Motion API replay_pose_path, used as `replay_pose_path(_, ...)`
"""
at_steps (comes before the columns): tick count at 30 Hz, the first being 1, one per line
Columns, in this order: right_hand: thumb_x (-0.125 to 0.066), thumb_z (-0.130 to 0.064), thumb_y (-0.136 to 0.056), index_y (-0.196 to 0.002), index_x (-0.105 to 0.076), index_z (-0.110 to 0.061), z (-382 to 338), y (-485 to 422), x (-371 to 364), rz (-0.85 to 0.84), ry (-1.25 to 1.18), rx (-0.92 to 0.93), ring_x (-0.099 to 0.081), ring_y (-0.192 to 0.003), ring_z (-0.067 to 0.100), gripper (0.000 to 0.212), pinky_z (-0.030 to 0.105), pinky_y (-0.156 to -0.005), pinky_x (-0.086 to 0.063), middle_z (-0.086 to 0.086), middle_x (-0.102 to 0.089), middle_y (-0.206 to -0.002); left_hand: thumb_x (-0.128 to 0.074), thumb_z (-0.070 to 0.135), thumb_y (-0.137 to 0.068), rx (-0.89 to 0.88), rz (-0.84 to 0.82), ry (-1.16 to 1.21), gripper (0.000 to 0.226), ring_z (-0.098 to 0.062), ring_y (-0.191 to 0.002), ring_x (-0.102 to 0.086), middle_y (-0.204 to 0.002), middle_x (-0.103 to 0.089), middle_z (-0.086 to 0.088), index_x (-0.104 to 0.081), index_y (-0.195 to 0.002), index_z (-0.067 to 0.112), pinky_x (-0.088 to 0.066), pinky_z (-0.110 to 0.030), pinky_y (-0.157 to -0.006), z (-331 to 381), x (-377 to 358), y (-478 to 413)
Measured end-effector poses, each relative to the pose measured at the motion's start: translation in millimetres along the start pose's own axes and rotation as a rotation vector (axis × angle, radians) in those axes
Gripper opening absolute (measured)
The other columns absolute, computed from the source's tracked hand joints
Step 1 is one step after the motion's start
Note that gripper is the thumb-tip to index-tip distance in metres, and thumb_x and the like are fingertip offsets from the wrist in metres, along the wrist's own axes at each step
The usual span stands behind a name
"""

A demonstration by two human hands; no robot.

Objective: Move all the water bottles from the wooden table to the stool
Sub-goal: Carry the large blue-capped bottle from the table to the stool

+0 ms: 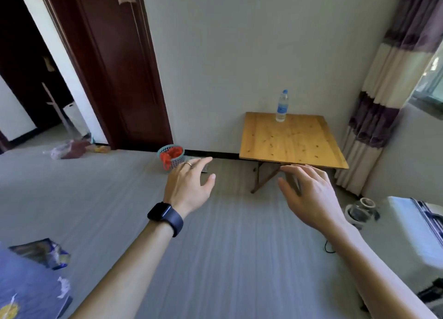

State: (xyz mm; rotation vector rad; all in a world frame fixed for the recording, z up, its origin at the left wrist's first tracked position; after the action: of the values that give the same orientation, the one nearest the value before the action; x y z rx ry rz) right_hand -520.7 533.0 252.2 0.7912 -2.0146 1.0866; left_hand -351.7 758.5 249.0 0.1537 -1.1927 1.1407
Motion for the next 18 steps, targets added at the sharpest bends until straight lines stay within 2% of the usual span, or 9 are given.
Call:
replay_pose_path(6,-0.058,-0.043,-0.095,-0.128,-0.061,-0.031,29.9,-93.6,-66.1,0.03,-0.038,-0.061,-0.039,-0.133,0.022,0.035,0.026,-0.106,-0.027,-0.01,-0.062,-0.13,-0.068,0.031,-0.089,-0.023,-0.03,-0.007,0.044,-0.021,-0.12,-0.055,-0.129,-0.062,0.0,-0.061,-0.133,0.025,-0.04,-0.03,-0.101,-44.8,-60.8,-110.0)
replay_pose_path(9,-0.058,-0.045,-0.095,-0.129,-0.059,-0.032,53.6,-152.2,-105.5,0.002,-0.084,-0.095,-0.038,-0.135,0.023,0.036,0.032,-0.106,-0.032,-0.011,-0.061,-0.129,-0.066,0.033,-0.09,-0.009,-0.068,-0.009,0.044,-0.019,-0.122,-0.053,-0.131,-0.061,0.002,-0.06,-0.133,0.026,-0.038,-0.028,-0.102,-65.0,-100.5,-168.0)
replay_pose_path(14,-0.057,-0.045,-0.095,-0.131,-0.059,-0.032,75.6,-242.9,-168.0,-0.045,-0.156,-0.141,-0.035,-0.134,0.018,0.038,0.022,-0.101,-0.027,-0.012,-0.061,-0.128,-0.067,0.033,-0.09,0.027,-0.093,-0.026,0.043,-0.02,-0.119,-0.056,-0.128,-0.062,0.003,-0.061,-0.132,0.026,-0.041,-0.032,-0.103,-108.0,-139.4,-245.8)
replay_pose_path(18,-0.056,-0.044,-0.096,-0.132,-0.058,-0.032,82.4,-302.4,-223.1,-0.127,-0.178,-0.15,-0.034,-0.134,0.018,0.038,0.021,-0.101,-0.026,-0.011,-0.061,-0.129,-0.066,0.034,-0.09,0.091,-0.136,-0.063,0.044,-0.021,-0.12,-0.055,-0.13,-0.061,0.002,-0.06,-0.133,0.026,-0.04,-0.031,-0.102,-153.8,-169.8,-298.2)
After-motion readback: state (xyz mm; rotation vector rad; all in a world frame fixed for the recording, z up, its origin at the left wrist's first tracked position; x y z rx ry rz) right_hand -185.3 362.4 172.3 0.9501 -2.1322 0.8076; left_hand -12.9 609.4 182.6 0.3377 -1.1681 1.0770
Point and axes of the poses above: each hand's wrist, its own y-axis away from the middle knuckle, its own x-axis out of the back of the hand, z = x × y, the point moved 10 cm from there along -y, towards the middle knuckle
